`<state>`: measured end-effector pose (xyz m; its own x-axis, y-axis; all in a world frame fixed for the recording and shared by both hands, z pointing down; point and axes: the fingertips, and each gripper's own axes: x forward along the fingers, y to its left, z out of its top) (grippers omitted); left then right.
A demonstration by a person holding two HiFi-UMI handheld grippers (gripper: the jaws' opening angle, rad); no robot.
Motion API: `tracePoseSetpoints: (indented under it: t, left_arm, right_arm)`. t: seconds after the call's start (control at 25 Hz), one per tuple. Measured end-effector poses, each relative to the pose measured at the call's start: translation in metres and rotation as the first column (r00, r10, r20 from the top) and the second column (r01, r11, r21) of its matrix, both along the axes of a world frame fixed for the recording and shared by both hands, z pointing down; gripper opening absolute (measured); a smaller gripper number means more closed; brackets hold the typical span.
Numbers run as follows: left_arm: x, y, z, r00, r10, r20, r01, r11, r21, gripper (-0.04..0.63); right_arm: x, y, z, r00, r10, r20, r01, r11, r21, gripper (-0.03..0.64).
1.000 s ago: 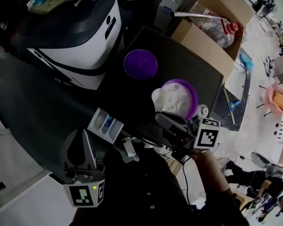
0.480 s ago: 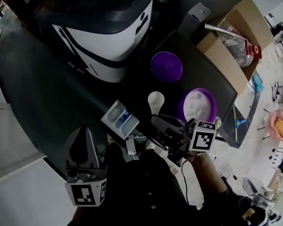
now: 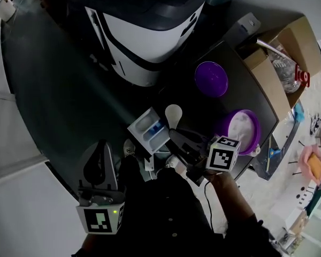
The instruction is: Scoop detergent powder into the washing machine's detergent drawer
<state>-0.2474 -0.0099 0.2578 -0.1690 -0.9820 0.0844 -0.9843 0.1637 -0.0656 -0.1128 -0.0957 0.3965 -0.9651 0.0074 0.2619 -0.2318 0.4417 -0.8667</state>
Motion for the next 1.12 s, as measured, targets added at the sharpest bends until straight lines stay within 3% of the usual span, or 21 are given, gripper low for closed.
tracePoseSetpoints:
  t: [0.24, 0.52, 1.12]
  left_arm:
    - [-0.010, 0.009, 0.021, 0.998, -0.006, -0.060, 0.002, 0.998, -0.063, 0.015]
    - [-0.022, 0.010, 0.041, 0.997, 0.002, -0.083, -0.010, 0.995, -0.097, 0.015]
    - [-0.041, 0.010, 0.075, 0.990, 0.025, -0.137, -0.046, 0.987, -0.154, 0.015]
  right_arm:
    - [-0.016, 0.010, 0.040, 0.994, -0.034, -0.108, 0.035, 0.999, 0.009, 0.033]
    - [-0.023, 0.023, 0.088, 0.969, -0.054, -0.240, 0.062, 0.998, 0.025, 0.034]
    - [-0.032, 0.033, 0.176, 0.868, -0.010, -0.496, 0.093, 0.985, 0.144, 0.034]
